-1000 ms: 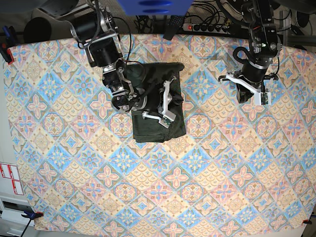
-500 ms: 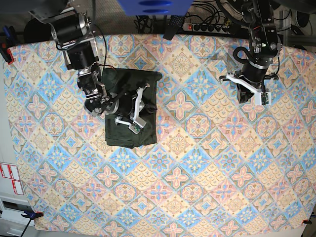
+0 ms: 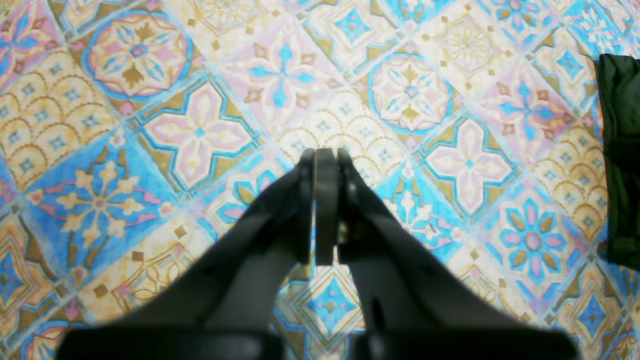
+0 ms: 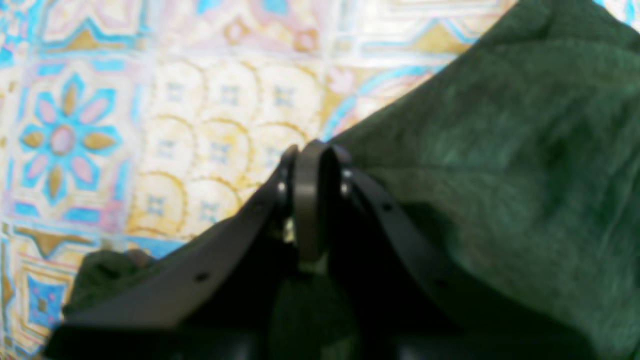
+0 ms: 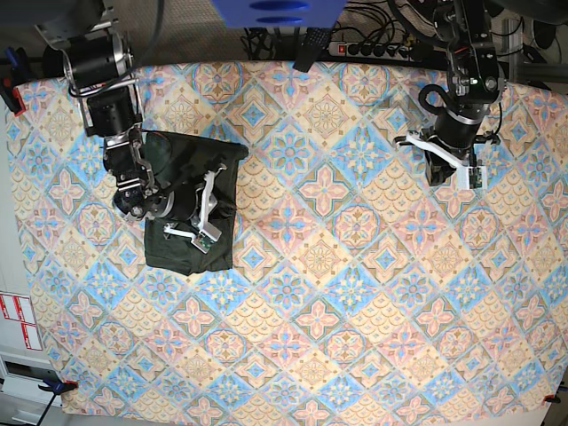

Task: Fold the T-shirt properly
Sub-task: 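Drag the folded bundle across the table with the right gripper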

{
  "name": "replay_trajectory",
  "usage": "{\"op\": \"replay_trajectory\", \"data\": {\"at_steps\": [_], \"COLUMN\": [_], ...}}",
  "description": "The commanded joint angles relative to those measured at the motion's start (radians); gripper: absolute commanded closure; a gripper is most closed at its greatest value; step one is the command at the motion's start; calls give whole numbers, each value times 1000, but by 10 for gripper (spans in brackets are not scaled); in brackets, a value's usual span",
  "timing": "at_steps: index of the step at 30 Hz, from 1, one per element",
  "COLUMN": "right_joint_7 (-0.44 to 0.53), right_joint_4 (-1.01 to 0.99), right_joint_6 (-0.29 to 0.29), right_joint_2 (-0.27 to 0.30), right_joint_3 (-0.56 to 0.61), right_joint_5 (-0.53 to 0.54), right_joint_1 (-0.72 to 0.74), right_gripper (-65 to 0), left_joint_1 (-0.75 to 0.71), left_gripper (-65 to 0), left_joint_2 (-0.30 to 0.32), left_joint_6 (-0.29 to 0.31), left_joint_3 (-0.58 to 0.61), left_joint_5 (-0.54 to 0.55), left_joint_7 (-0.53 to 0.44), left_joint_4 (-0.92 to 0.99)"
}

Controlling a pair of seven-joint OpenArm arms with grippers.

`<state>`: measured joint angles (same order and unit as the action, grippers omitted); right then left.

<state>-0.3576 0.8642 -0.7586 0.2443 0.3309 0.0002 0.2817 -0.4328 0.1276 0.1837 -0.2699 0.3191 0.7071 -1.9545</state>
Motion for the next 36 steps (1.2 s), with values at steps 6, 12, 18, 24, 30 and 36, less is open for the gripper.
{"op": "replay_trajectory", "data": {"at_steps": [6,12,18,24,30,36], "right_joint_7": [-103,-168,-208,-220,-214,-196], "right_joint_4": [99,310,516,596,530,425], "right_joint_6": [60,60,60,60,60,60], "right_joint_2": [37,39,33,33,33,33], "right_joint_3": [-5,-3,-5,-5,-5,-25], "right_joint_5": [-91,-90,-88,-88,-90,-95], "right_joint_1": [0,-66,-193,-293,-302,-299], "right_gripper": [-44,-44,-44,-44,-44,-44], "left_joint_1": [-1,1,4,5,5,5], "left_gripper": [0,0,0,0,0,0], "left_joint_2": [5,5,5,5,5,5], "left_joint_6": [1,1,1,1,1,1], "left_joint_3": [-2,-2,-1,2,2,4], "left_joint_5": [8,8,8,8,8,8], "left_joint_7": [-20,-20,-20,-20,-20,-20], "left_joint_4": [-21,-21,-21,-19,-19,-19]}}
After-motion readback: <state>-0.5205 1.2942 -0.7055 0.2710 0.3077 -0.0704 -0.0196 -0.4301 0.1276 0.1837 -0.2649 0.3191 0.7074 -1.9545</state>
